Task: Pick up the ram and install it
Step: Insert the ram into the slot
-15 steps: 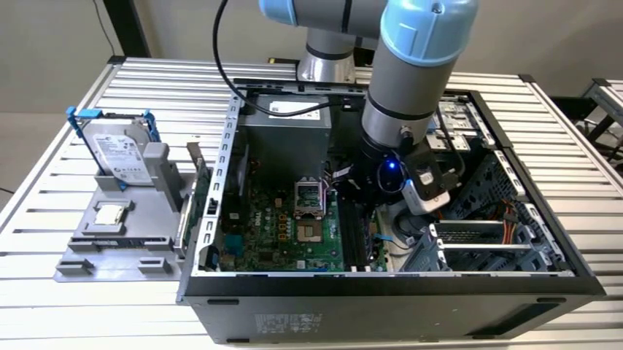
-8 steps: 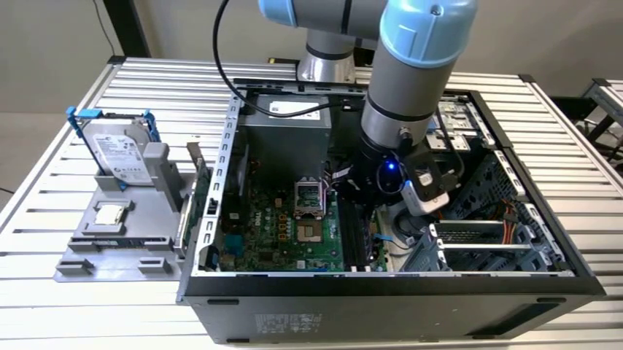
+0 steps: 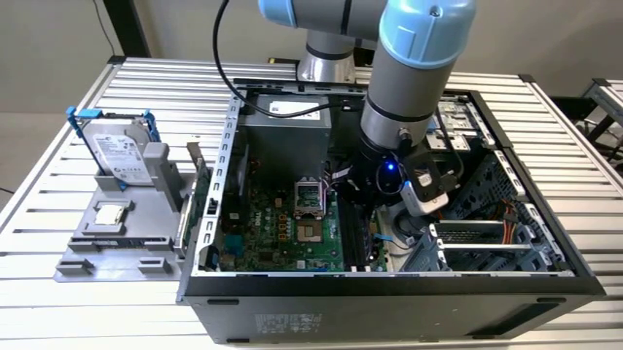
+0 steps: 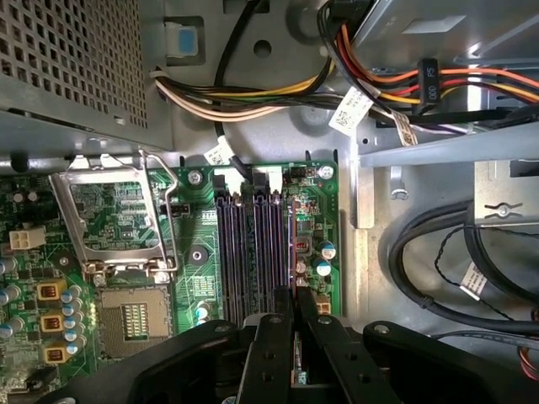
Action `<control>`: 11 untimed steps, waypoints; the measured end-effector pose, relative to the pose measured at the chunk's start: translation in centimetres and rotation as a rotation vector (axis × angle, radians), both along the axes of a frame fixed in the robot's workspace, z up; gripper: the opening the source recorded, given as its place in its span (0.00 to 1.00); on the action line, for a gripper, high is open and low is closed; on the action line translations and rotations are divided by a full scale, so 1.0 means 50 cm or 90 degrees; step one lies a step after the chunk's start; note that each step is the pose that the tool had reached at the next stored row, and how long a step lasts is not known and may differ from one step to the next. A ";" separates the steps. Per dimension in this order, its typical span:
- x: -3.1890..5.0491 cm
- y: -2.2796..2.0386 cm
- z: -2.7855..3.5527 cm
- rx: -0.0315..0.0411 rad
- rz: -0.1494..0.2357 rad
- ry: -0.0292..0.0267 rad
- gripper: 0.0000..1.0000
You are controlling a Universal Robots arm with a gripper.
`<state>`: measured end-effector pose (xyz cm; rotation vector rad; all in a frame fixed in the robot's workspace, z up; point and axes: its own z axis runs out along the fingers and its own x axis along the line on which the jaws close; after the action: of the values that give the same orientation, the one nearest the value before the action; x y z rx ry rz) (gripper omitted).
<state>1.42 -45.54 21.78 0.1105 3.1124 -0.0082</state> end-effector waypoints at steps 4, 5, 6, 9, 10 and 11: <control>0.000 0.0000 0.000 0.0000 0.002 0.0002 0.00; 0.000 -0.0001 0.001 -0.0001 0.003 0.0003 0.00; 0.000 -0.0001 0.004 0.0001 0.004 0.0002 0.00; 0.000 0.0000 0.016 0.0000 0.008 0.0002 0.00; 0.000 0.0000 0.018 0.0001 0.009 0.0002 0.00; 0.000 0.0001 0.018 0.0003 0.011 0.0002 0.00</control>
<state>1.40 -45.54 22.68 0.0847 3.1135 -0.0072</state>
